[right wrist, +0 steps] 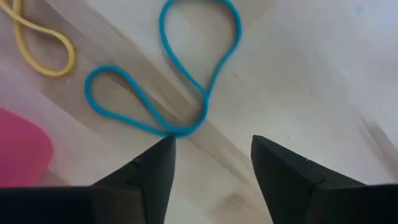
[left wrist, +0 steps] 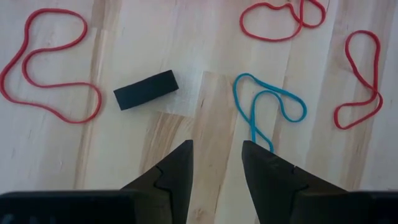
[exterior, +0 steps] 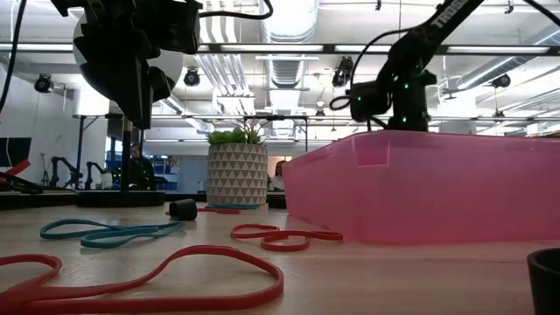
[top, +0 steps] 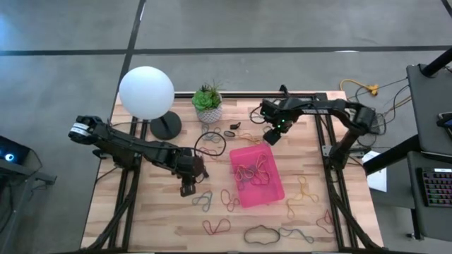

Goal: Pick and place rubber bands into bin
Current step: Put the blue rubber band into the red bin

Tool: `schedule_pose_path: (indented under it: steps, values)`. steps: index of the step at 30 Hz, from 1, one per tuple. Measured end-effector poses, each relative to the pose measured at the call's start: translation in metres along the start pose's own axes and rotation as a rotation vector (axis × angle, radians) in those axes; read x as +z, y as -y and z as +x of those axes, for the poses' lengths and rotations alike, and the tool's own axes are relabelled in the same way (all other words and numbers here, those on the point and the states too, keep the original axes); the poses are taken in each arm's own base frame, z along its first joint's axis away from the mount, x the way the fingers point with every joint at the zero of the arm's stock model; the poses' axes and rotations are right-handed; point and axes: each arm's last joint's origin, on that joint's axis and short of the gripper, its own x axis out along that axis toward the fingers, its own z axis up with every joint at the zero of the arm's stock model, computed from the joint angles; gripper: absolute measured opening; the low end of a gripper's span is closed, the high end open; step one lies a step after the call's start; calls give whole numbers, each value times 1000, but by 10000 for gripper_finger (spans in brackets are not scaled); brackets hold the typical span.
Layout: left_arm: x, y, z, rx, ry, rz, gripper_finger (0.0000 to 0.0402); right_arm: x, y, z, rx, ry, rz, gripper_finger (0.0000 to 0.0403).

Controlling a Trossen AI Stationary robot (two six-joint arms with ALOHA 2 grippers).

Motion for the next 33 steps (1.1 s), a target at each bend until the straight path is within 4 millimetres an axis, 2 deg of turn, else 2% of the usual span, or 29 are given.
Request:
schedule_pose_path:
  steps: [8, 22, 25, 31, 33]
  values:
    - [0, 0, 0, 0, 0, 0, 122, 9, -1, 3, -28, 85, 25, 183]
    - [0, 0, 0, 1, 0, 1, 122, 11, -8, 23, -44, 17, -5, 135]
    - [0, 0, 0, 1, 0, 1, 122, 11, -8, 23, -41, 18, -11, 109]
    - [0, 0, 0, 1, 0, 1, 122, 11, -8, 24, -37, 22, -24, 25]
    - [0, 0, 0, 1, 0, 1, 122, 11, -8, 24, -30, 20, -23, 13]
